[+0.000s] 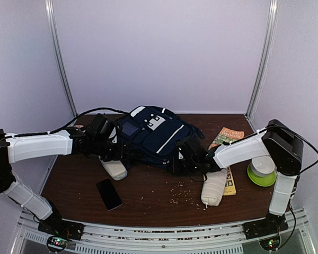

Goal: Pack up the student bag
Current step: Unzip the student bag at the center of the board.

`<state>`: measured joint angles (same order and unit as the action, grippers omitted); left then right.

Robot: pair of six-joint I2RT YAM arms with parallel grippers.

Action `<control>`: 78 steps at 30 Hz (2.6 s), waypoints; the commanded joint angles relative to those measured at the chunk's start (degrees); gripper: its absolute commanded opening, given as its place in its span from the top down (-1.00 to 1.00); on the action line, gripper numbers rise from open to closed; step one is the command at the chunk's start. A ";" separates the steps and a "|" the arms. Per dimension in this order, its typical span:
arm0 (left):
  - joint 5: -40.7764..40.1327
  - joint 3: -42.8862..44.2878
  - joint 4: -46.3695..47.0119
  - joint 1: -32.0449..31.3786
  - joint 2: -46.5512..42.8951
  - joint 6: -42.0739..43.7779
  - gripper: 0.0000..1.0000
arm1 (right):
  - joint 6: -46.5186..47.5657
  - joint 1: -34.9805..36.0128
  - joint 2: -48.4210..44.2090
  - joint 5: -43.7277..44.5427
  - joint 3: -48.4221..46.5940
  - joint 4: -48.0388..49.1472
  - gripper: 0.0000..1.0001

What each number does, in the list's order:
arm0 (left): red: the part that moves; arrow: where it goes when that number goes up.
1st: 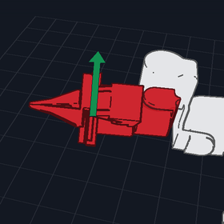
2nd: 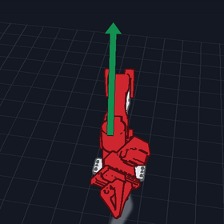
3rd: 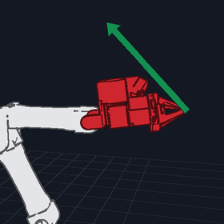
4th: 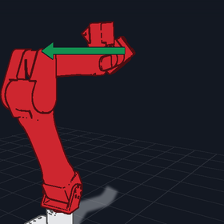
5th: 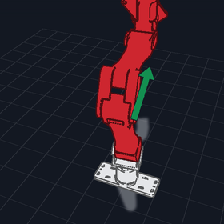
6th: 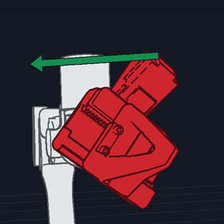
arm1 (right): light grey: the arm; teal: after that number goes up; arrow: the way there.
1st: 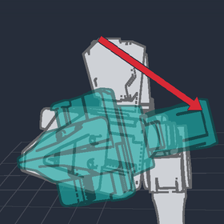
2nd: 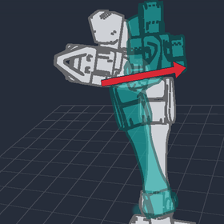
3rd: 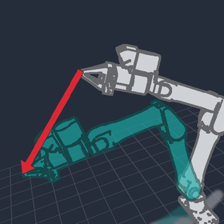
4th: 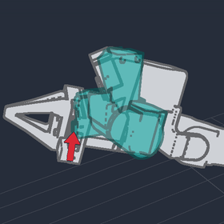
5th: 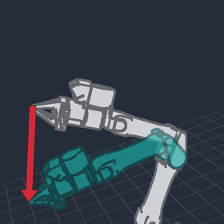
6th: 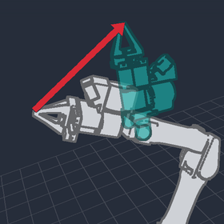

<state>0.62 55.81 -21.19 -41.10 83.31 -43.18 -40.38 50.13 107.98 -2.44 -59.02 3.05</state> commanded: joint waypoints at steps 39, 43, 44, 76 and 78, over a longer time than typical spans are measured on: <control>-1.29 0.02 0.49 -0.43 0.63 0.81 -0.70 | -0.32 -1.47 -3.59 8.22 2.55 -6.76 1.00; -1.60 -0.07 0.53 -0.38 0.71 0.77 -0.70 | -0.29 -1.86 -4.72 7.81 3.69 -6.60 1.00; -1.49 0.01 0.54 -0.38 0.78 0.77 -0.70 | -0.17 -1.88 -4.86 7.27 3.82 -6.32 1.00; 7.94 21.38 2.12 -6.02 27.86 -38.66 -0.72 | 2.45 -1.79 -5.79 2.62 5.68 -1.85 1.00; 7.28 22.26 0.97 -5.84 29.16 -38.67 -0.71 | 2.79 -1.79 -6.24 2.48 5.98 -1.81 1.00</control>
<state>7.94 76.09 -19.03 -47.97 110.04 -79.90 -38.85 48.71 104.09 0.86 -54.52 1.37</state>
